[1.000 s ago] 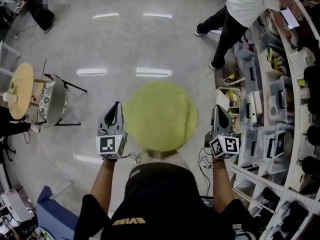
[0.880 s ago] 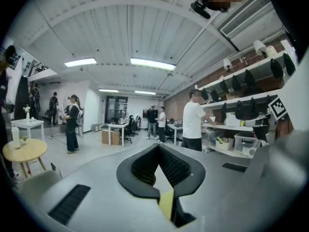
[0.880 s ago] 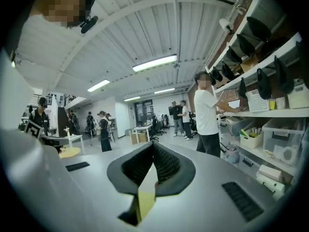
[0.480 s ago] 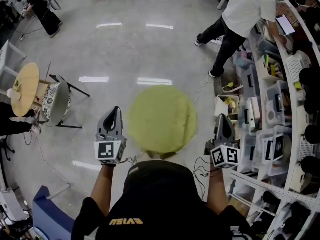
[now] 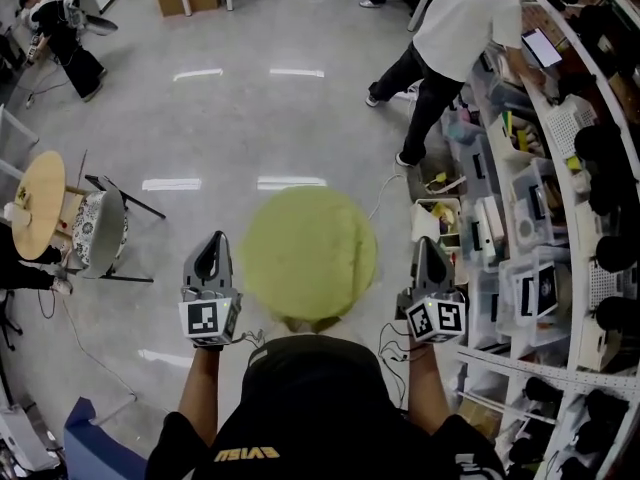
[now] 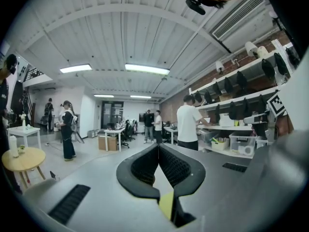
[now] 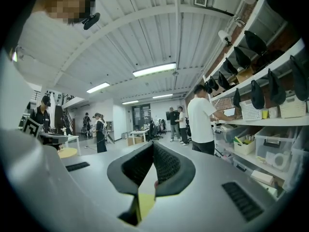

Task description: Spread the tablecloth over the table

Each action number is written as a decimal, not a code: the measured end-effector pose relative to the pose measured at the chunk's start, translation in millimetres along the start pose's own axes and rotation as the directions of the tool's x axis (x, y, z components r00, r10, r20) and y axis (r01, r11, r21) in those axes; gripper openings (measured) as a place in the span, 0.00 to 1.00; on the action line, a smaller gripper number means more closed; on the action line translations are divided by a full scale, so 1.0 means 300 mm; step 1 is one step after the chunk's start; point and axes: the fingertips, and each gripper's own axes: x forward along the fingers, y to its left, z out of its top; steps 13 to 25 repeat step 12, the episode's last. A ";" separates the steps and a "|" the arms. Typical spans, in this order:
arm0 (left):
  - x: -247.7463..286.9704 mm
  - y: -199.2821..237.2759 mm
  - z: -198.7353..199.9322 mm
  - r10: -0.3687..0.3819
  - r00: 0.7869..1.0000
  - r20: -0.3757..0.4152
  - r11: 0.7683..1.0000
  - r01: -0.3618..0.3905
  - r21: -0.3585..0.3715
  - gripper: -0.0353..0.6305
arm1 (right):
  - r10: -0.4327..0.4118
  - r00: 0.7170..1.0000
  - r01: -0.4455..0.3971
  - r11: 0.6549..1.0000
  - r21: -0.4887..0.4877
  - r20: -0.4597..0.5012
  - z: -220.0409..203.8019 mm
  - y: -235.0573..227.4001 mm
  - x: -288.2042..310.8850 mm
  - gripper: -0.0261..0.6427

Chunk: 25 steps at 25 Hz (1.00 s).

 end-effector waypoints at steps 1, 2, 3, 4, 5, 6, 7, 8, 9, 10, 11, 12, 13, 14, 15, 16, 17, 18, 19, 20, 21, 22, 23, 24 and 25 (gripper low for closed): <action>-0.003 -0.004 -0.001 0.000 1.000 -0.001 1.000 0.000 0.001 0.08 | -0.003 1.000 0.003 1.000 0.003 0.003 -0.002 -0.006 -0.007 0.04; -0.004 -0.008 0.000 -0.001 1.000 0.001 1.000 0.001 0.002 0.08 | -0.007 1.000 0.007 1.000 0.007 0.006 -0.003 -0.012 -0.012 0.04; -0.002 -0.012 0.002 -0.004 1.000 0.004 1.000 0.004 0.004 0.08 | -0.011 1.000 0.010 1.000 0.009 0.011 -0.001 -0.017 -0.016 0.04; 0.000 -0.014 0.004 -0.007 1.000 0.008 1.000 0.007 0.006 0.08 | -0.013 1.000 0.013 1.000 0.009 0.016 0.003 -0.018 -0.018 0.04; 0.002 -0.013 0.006 -0.010 1.000 0.011 1.000 0.010 0.005 0.08 | -0.014 1.000 0.014 1.000 0.008 0.019 0.007 -0.016 -0.019 0.04; 0.004 -0.010 0.008 -0.012 1.000 0.012 1.000 0.012 0.003 0.08 | -0.015 1.000 0.015 1.000 0.006 0.019 0.009 -0.010 -0.019 0.04; 0.004 -0.005 0.008 -0.014 1.000 0.012 1.000 0.014 0.001 0.08 | -0.017 1.000 0.017 1.000 0.005 0.017 0.010 -0.003 -0.018 0.04; 0.005 0.001 0.007 -0.015 1.000 0.011 1.000 0.015 -0.001 0.08 | -0.018 1.000 0.018 1.000 0.003 0.015 0.010 0.005 -0.017 0.04; 0.006 0.007 0.007 -0.017 1.000 0.010 1.000 0.017 -0.001 0.08 | -0.018 1.000 0.018 1.000 0.000 0.014 0.011 0.011 -0.014 0.04; 0.008 0.012 0.008 -0.019 1.000 0.009 1.000 0.019 -0.001 0.08 | -0.017 1.000 0.017 1.000 -0.001 0.013 0.013 0.017 -0.011 0.04; 0.010 0.017 0.009 -0.021 1.000 0.008 1.000 0.021 -0.002 0.08 | -0.016 1.000 0.016 1.000 -0.001 0.013 0.015 0.023 -0.008 0.04; 0.013 0.022 0.010 -0.022 1.000 0.008 1.000 0.022 -0.002 0.08 | -0.016 1.000 0.016 1.000 -0.001 0.012 0.017 0.029 -0.005 0.04; 0.013 0.022 0.010 -0.022 1.000 0.008 1.000 0.022 -0.002 0.08 | -0.016 1.000 0.016 1.000 -0.001 0.012 0.017 0.029 -0.005 0.04; 0.013 0.022 0.010 -0.022 1.000 0.008 1.000 0.022 -0.002 0.08 | -0.016 1.000 0.016 1.000 -0.001 0.012 0.017 0.029 -0.005 0.04; 0.013 0.022 0.010 -0.022 1.000 0.008 1.000 0.022 -0.002 0.08 | -0.016 1.000 0.016 1.000 -0.001 0.012 0.017 0.029 -0.005 0.04; 0.013 0.022 0.010 -0.022 1.000 0.008 1.000 0.022 -0.002 0.08 | -0.016 1.000 0.016 1.000 -0.001 0.012 0.017 0.029 -0.005 0.04; 0.013 0.022 0.010 -0.022 1.000 0.008 1.000 0.022 -0.002 0.08 | -0.016 1.000 0.016 1.000 -0.001 0.012 0.017 0.029 -0.005 0.04; 0.013 0.022 0.010 -0.022 1.000 0.008 1.000 0.022 -0.002 0.08 | -0.016 1.000 0.016 1.000 -0.001 0.012 0.017 0.029 -0.005 0.04; 0.013 0.022 0.010 -0.022 1.000 0.008 1.000 0.022 -0.002 0.08 | -0.016 1.000 0.016 1.000 -0.001 0.012 0.017 0.029 -0.005 0.04; 0.013 0.022 0.010 -0.022 1.000 0.008 1.000 0.022 -0.002 0.08 | -0.016 1.000 0.016 1.000 -0.001 0.012 0.017 0.029 -0.005 0.04; 0.013 0.022 0.010 -0.022 1.000 0.008 1.000 0.022 -0.002 0.08 | -0.016 1.000 0.016 1.000 -0.001 0.012 0.017 0.029 -0.005 0.04; 0.013 0.022 0.010 -0.022 1.000 0.008 1.000 0.022 -0.002 0.08 | -0.016 1.000 0.016 1.000 -0.001 0.012 0.017 0.029 -0.005 0.04; 0.013 0.022 0.010 -0.022 1.000 0.008 1.000 0.022 -0.002 0.08 | -0.016 1.000 0.016 1.000 -0.001 0.012 0.017 0.029 -0.005 0.04; 0.013 0.022 0.010 -0.022 1.000 0.008 1.000 0.022 -0.002 0.08 | -0.016 1.000 0.016 1.000 -0.001 0.012 0.017 0.029 -0.005 0.04; 0.013 0.022 0.010 -0.022 1.000 0.008 1.000 0.022 -0.002 0.08 | -0.016 1.000 0.016 1.000 -0.001 0.012 0.017 0.029 -0.005 0.04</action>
